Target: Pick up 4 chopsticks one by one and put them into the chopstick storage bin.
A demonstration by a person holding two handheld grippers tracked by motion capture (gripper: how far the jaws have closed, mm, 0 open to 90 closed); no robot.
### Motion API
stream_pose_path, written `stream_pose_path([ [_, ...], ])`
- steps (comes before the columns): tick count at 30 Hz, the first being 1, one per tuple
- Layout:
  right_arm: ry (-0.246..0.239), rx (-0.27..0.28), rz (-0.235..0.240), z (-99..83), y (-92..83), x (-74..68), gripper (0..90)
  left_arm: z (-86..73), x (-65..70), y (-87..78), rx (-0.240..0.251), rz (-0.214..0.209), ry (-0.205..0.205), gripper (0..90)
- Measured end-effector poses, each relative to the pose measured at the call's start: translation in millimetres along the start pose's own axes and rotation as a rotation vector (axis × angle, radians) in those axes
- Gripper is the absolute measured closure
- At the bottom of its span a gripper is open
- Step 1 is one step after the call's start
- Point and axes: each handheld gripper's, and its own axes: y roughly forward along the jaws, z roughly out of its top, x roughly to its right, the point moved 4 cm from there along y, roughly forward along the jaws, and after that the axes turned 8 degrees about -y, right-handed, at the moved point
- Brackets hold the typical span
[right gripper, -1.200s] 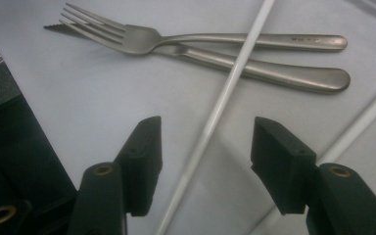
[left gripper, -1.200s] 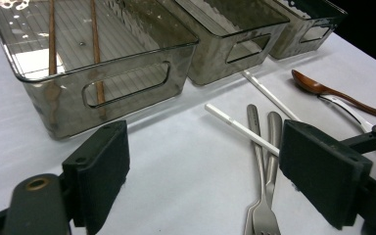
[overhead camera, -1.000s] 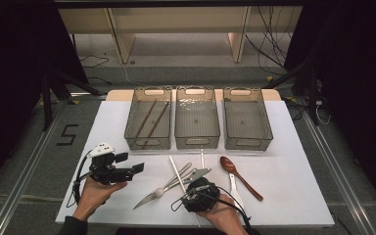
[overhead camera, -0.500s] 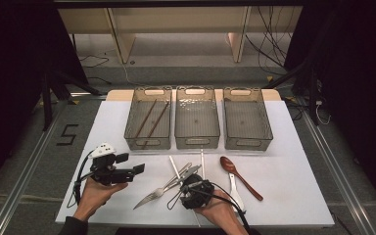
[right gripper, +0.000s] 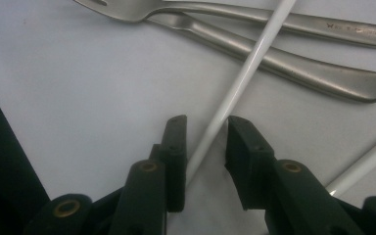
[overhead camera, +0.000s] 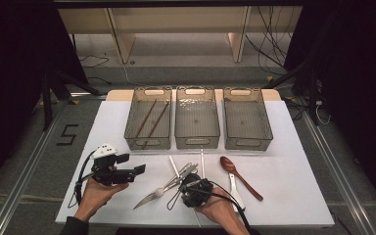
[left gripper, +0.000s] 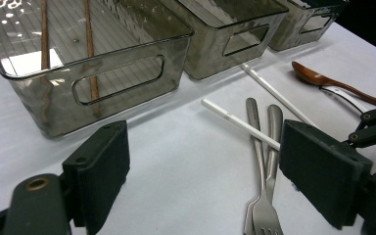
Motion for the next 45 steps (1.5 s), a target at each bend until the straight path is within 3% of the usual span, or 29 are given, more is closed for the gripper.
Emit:
stream_pose_path([
  [8, 0.012, 0.001, -0.001, 3.1, 1.0, -1.8, 82.6, 0.1, 0.3, 0.1, -0.004, -0.001, 0.003, 18.8],
  [17, 0.005, 0.021, -0.008, 4.2, 2.0, -2.6, 85.4, -0.5, -1.5, 0.8, -0.010, 0.004, 0.004, 18.8],
  [26, -0.036, 0.071, -0.022, 6.5, -7.1, -1.2, 85.7, 0.2, -4.7, -0.7, -0.007, 0.009, -0.004, 18.8],
  [31, -0.094, 0.090, -0.033, 5.1, -14.6, 1.5, 85.7, 1.0, -4.7, -1.1, -0.019, 0.002, -0.001, 18.8],
  [36, -0.135, 0.099, -0.041, 2.9, -22.0, 1.2, 85.7, 2.1, -1.0, 0.5, -0.066, -0.016, 0.049, 18.9],
  [38, -0.153, 0.101, -0.041, 1.0, -25.8, 0.9, 85.7, 3.0, 2.1, 1.0, -0.086, -0.005, 0.093, 19.0],
  [45, -0.206, 0.093, -0.031, -4.0, -31.8, -1.3, 85.7, 3.5, 19.5, 9.7, -0.180, -0.056, 0.205, 19.6],
])
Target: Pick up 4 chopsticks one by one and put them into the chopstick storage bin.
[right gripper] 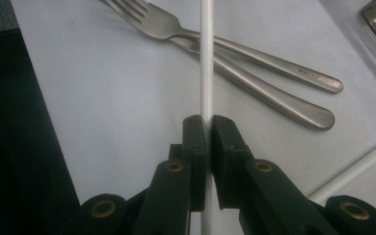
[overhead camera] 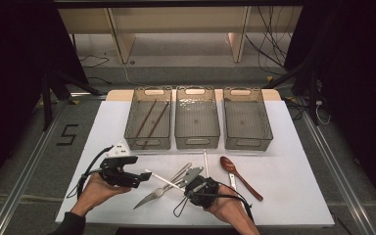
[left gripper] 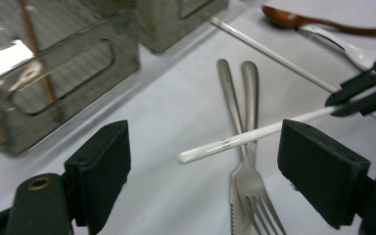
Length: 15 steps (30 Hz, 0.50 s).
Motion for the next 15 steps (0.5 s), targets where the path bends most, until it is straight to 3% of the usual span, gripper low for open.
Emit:
stream_pose_path([
  [6, -0.027, -0.010, 0.009, -3.4, -4.5, -0.7, 85.7, 1.5, 13.8, 6.0, -0.080, -0.021, 0.093, 20.7],
  [15, -0.061, -0.025, 0.038, -6.4, -5.8, -1.4, 85.7, -1.1, 28.6, 18.5, -0.198, -0.049, 0.202, 24.2],
])
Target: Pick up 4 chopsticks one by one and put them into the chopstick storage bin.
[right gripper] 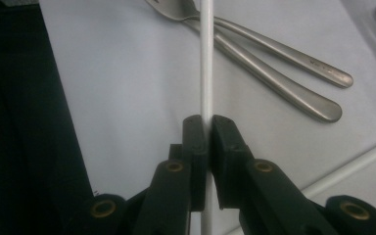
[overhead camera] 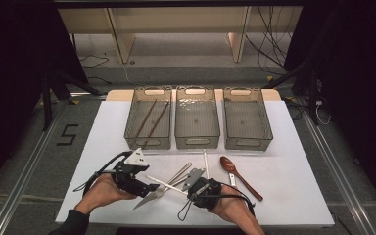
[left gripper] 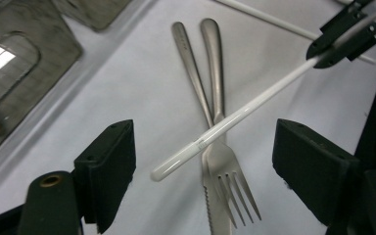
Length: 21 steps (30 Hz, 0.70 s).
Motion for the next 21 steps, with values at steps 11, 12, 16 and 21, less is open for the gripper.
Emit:
stream_pose_path([
  [11, -0.062, -0.003, 0.030, 0.1, -3.7, -4.4, 85.7, -2.0, 12.5, 14.8, -0.143, -0.056, 0.124, 30.2],
  [12, -0.067, 0.003, 0.027, 0.3, -3.0, -4.6, 85.7, -2.0, 12.5, 14.8, -0.143, -0.056, 0.124, 31.4],
  [16, -0.090, -0.005, 0.037, -0.1, -3.1, -5.6, 85.7, -2.3, 16.2, 19.1, -0.171, -0.057, 0.149, 34.7],
  [21, -0.112, -0.008, 0.051, 0.5, -3.5, -7.8, 85.7, -2.9, 18.4, 21.7, -0.208, -0.071, 0.185, 41.6],
])
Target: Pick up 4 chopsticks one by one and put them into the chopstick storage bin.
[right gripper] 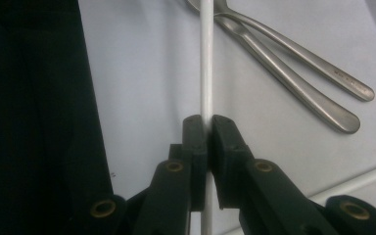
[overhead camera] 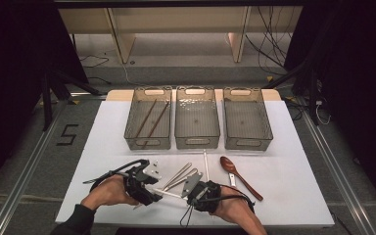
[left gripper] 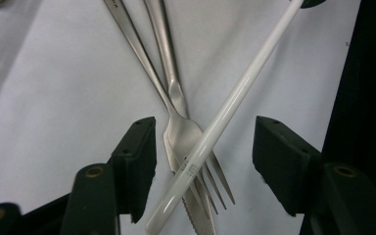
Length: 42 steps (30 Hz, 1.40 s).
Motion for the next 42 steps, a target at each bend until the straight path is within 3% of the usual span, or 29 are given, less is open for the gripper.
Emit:
stream_pose_path([
  [11, -0.025, 0.015, 0.013, 2.0, 1.4, -3.8, 85.7, -0.9, 6.0, 7.0, -0.079, -0.044, 0.061, 58.3],
  [19, -0.067, 0.026, 0.017, 2.7, 1.2, -5.7, 85.7, -0.5, 7.6, 7.1, -0.097, -0.066, 0.092, 70.4],
  [27, -0.086, 0.023, 0.020, 2.7, -0.1, -7.5, 85.6, -1.8, 10.3, 6.5, -0.118, -0.089, 0.133, 74.5],
  [35, -0.143, 0.034, 0.018, 1.4, -1.6, -8.8, 84.8, -4.5, 14.9, 5.5, -0.127, -0.128, 0.167, 79.0],
  [39, -0.143, 0.043, 0.007, -0.9, -2.0, -6.0, 82.1, -4.5, 19.1, 4.2, -0.122, -0.164, 0.192, 82.3],
  [42, -0.132, 0.041, 0.001, -2.6, -3.1, -2.7, 80.2, -2.2, 21.3, 1.9, -0.112, -0.168, 0.186, 82.9],
])
